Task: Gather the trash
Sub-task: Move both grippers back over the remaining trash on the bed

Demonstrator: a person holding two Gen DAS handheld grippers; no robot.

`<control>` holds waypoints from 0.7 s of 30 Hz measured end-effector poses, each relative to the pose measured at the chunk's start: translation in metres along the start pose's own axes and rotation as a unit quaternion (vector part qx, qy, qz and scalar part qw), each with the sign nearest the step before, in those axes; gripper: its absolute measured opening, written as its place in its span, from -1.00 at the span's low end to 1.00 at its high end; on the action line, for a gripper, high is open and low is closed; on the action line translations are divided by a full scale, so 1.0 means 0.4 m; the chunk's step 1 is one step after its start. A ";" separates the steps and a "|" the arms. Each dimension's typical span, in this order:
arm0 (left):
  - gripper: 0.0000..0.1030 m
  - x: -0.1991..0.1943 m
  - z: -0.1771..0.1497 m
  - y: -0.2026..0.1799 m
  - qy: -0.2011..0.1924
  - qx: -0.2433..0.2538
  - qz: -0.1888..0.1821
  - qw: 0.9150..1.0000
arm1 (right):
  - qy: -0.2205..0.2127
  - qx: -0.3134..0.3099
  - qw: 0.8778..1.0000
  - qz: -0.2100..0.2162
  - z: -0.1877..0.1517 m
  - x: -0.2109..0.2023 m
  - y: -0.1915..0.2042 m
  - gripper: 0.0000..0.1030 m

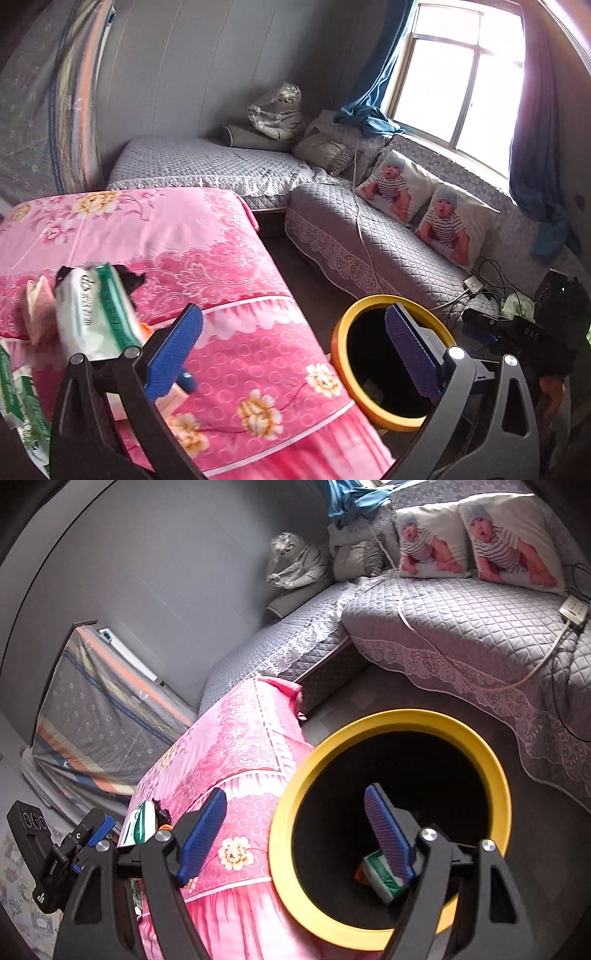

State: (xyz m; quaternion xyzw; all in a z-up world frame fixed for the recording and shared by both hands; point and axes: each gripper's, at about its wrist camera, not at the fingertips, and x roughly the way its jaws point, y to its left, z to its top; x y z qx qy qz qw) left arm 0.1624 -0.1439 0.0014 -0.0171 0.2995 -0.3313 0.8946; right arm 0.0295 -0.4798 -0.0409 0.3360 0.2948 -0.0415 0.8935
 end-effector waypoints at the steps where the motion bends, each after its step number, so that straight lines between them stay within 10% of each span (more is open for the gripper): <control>1: 0.84 -0.030 -0.008 0.029 -0.002 0.002 0.008 1.000 | 0.008 -0.014 1.000 0.006 -0.004 0.015 0.031 0.44; 11: 0.84 -0.358 -0.164 0.355 -0.029 -0.039 0.223 0.974 | 0.148 -0.168 0.969 0.101 -0.133 0.230 0.401 0.44; 21: 0.84 -0.533 -0.275 0.517 -0.060 -0.137 0.262 0.954 | 0.263 -0.246 0.928 0.097 -0.187 0.442 0.727 0.78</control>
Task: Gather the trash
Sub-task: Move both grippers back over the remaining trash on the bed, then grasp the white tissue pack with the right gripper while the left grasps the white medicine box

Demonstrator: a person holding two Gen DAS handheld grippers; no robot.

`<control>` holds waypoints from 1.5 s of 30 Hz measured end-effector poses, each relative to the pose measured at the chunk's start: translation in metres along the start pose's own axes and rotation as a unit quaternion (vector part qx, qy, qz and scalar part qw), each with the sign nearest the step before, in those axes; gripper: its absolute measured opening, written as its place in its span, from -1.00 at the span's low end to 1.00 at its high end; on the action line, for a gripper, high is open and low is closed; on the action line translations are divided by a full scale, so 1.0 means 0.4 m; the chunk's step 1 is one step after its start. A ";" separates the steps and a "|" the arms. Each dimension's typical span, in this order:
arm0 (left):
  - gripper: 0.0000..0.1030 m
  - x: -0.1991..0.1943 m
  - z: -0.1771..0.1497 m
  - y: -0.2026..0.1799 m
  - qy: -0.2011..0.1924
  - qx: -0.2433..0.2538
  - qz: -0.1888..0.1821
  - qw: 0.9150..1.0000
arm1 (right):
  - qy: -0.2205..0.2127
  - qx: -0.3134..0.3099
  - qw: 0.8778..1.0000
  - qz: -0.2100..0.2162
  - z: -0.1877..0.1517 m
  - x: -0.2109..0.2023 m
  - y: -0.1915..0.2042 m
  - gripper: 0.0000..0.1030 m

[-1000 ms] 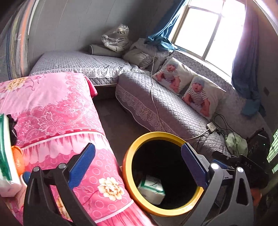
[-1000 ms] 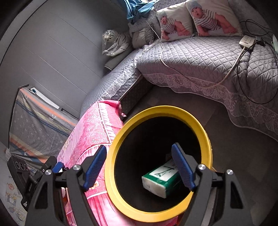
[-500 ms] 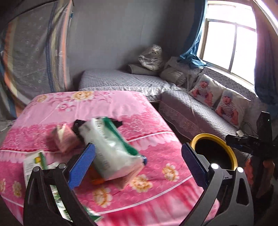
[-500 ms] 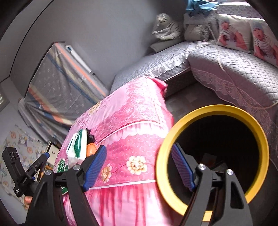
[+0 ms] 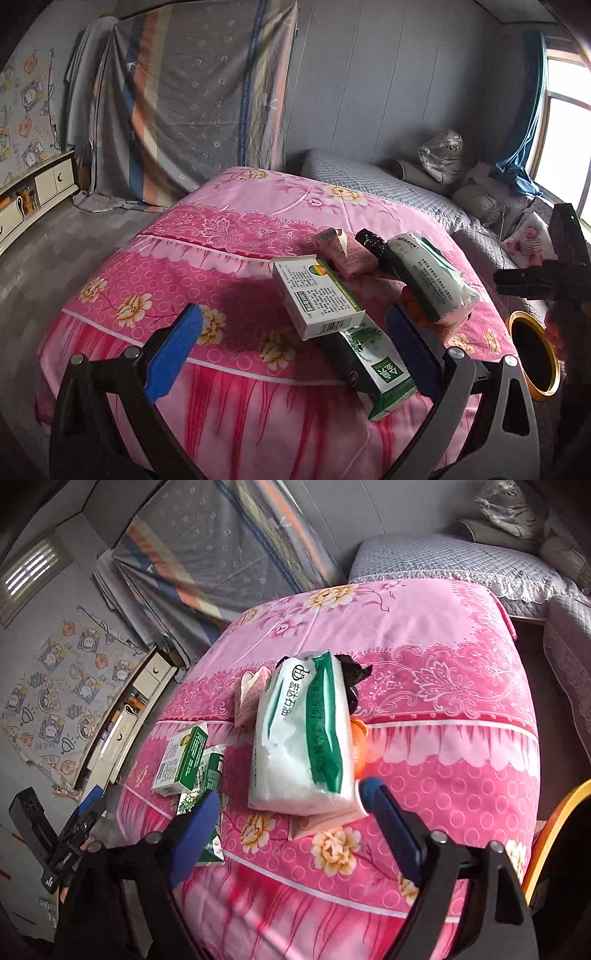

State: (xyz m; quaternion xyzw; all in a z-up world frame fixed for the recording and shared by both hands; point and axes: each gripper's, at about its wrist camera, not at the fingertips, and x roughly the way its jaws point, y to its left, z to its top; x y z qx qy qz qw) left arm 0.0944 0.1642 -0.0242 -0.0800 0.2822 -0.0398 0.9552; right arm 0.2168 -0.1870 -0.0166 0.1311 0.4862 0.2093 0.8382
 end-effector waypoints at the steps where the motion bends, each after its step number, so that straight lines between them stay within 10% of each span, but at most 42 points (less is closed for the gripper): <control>1: 0.84 -0.002 -0.004 0.010 0.000 -0.003 -0.001 1.000 | 0.014 0.003 1.000 -0.006 0.023 0.021 0.011 0.78; 16: 0.84 0.018 -0.050 0.062 0.014 -0.025 -0.010 1.000 | 0.154 -0.011 0.978 -0.140 0.146 0.279 0.067 0.85; 28: 0.84 0.043 -0.058 0.069 0.040 -0.023 0.003 0.999 | 0.164 -0.035 0.969 -0.179 0.147 0.349 0.063 0.56; 32: 0.84 0.063 -0.048 0.041 0.054 -0.010 -0.001 0.998 | 0.157 -0.042 0.975 -0.154 0.146 0.326 0.069 -0.02; 45: 0.84 0.194 0.024 -0.101 0.144 0.052 -0.018 0.988 | 0.021 -0.050 0.998 0.008 0.085 0.075 0.078 -0.16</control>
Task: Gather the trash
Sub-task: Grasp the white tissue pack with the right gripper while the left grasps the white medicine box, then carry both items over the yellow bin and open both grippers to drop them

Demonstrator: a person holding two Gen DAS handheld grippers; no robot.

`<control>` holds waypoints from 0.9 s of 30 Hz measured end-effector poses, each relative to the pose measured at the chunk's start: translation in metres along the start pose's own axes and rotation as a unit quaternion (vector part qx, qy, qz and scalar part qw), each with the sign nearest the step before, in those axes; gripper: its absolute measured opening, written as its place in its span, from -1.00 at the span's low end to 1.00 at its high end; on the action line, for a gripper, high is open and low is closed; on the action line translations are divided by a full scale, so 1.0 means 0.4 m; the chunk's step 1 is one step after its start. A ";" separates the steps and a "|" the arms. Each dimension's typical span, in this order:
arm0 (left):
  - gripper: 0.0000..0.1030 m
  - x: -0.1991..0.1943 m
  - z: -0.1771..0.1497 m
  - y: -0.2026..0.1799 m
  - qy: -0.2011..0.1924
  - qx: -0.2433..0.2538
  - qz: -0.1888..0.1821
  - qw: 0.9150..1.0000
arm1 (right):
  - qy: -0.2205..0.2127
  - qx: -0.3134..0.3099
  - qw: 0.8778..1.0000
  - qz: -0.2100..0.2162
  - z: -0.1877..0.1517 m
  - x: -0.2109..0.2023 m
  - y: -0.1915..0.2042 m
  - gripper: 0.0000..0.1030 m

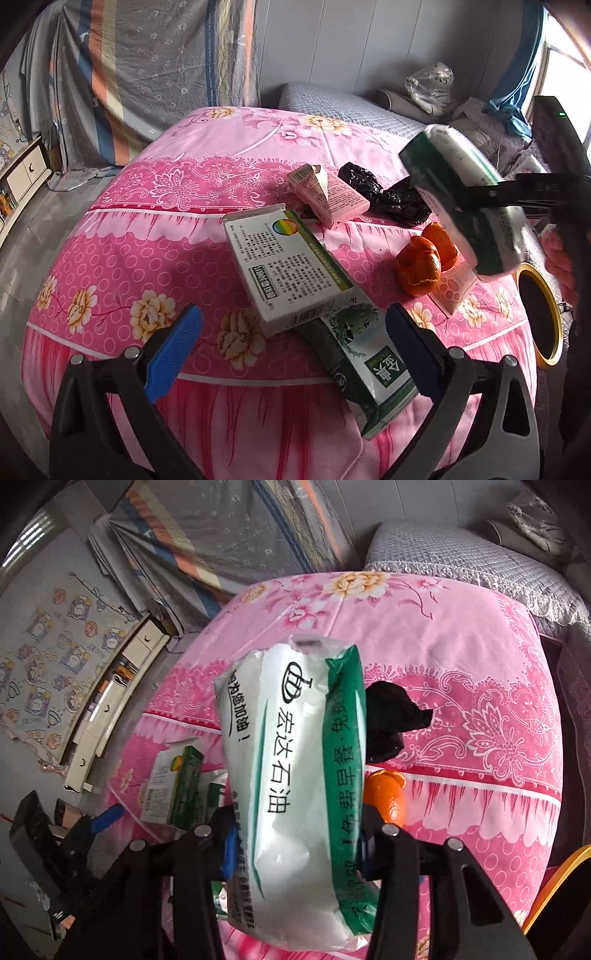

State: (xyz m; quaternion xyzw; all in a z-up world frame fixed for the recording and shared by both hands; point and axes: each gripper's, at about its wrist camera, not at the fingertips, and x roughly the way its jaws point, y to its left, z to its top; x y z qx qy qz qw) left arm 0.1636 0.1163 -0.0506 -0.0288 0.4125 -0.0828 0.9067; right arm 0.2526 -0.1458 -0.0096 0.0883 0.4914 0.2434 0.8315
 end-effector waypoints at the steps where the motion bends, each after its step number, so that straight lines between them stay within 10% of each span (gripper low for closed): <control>1: 0.84 0.007 0.009 -0.012 0.000 0.008 0.005 1.000 | -0.009 -0.006 1.000 0.009 -0.008 -0.021 0.006 -0.15; 20: 0.83 0.173 0.058 0.014 0.074 -0.023 0.071 0.994 | -0.028 -0.022 0.995 0.090 -0.095 -0.129 0.024 -0.13; 23: 0.34 0.184 0.057 0.040 0.080 -0.051 0.048 0.994 | -0.030 -0.022 0.995 0.088 -0.101 -0.136 0.033 -0.13; 27: 0.31 0.194 0.055 0.068 0.085 -0.072 0.026 0.993 | -0.028 -0.022 0.996 0.086 -0.104 -0.136 0.039 -0.13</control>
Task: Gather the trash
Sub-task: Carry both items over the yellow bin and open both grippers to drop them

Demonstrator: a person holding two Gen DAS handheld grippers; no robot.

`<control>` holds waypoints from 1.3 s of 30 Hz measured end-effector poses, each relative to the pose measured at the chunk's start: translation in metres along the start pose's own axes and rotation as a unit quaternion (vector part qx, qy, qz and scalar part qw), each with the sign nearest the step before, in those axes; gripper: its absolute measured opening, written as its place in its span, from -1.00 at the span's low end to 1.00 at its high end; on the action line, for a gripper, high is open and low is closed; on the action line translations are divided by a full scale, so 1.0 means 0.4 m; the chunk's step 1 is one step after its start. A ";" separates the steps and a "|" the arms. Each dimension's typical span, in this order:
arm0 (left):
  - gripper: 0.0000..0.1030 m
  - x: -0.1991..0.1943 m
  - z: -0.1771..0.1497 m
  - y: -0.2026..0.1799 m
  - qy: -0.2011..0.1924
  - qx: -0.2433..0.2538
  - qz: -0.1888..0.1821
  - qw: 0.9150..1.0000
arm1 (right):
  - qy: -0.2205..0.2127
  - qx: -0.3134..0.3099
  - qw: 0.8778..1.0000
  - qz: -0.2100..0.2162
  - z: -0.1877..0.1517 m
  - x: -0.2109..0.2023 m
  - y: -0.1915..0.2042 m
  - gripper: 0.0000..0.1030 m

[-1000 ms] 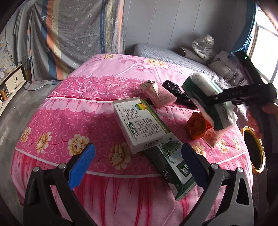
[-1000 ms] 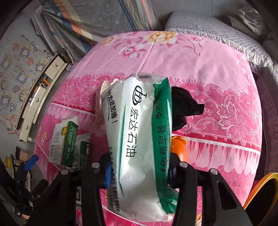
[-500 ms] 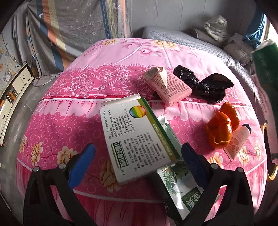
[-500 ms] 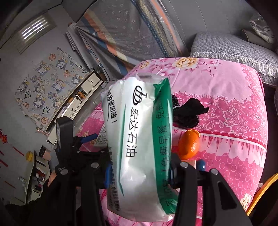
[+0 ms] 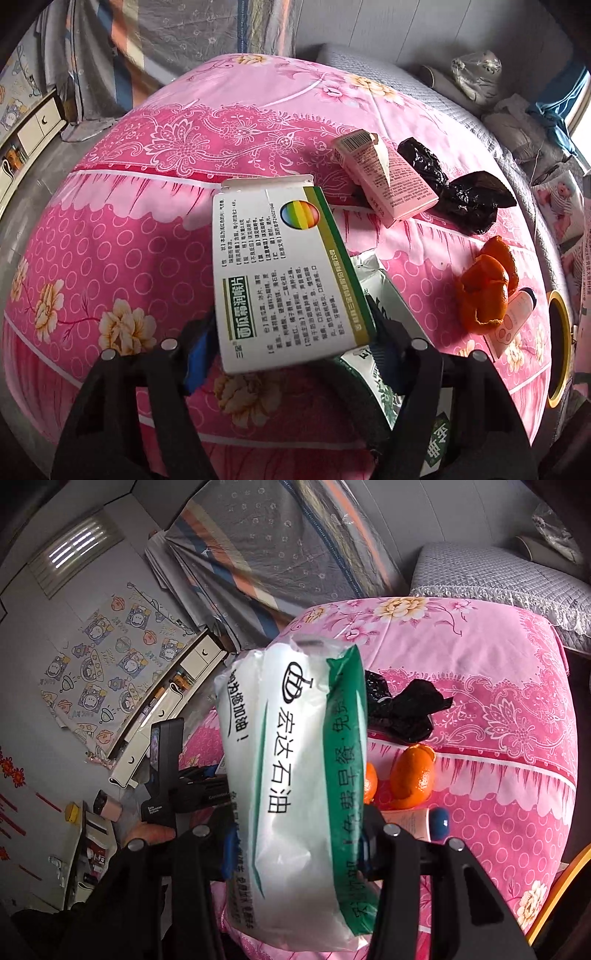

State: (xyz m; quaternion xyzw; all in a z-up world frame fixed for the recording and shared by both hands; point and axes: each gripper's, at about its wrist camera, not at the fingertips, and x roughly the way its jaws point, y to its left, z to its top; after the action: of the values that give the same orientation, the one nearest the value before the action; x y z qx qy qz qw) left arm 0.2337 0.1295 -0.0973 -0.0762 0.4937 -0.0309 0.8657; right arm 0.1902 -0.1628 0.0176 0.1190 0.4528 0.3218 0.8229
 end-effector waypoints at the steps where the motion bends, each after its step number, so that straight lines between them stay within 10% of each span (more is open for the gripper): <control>1: 0.30 0.000 -0.001 0.006 0.000 -0.004 -0.006 1.000 | 0.001 -0.001 1.000 -0.001 -0.001 0.000 0.005 -0.13; 22: 0.28 -0.405 -0.135 -0.010 -0.218 0.020 0.006 0.976 | 0.017 0.015 0.998 0.058 -0.058 -0.009 0.067 -0.13; 39: 0.29 -0.477 -0.125 -0.309 -0.265 0.136 -0.080 0.951 | -0.096 0.076 0.992 0.024 -0.120 -0.251 -0.079 -0.13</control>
State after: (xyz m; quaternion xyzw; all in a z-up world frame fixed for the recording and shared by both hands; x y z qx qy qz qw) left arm 0.0959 0.0268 0.0599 -0.0019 0.2299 -0.1455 0.9623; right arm 0.1254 -0.2555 0.0424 0.2220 0.3921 0.2930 0.8433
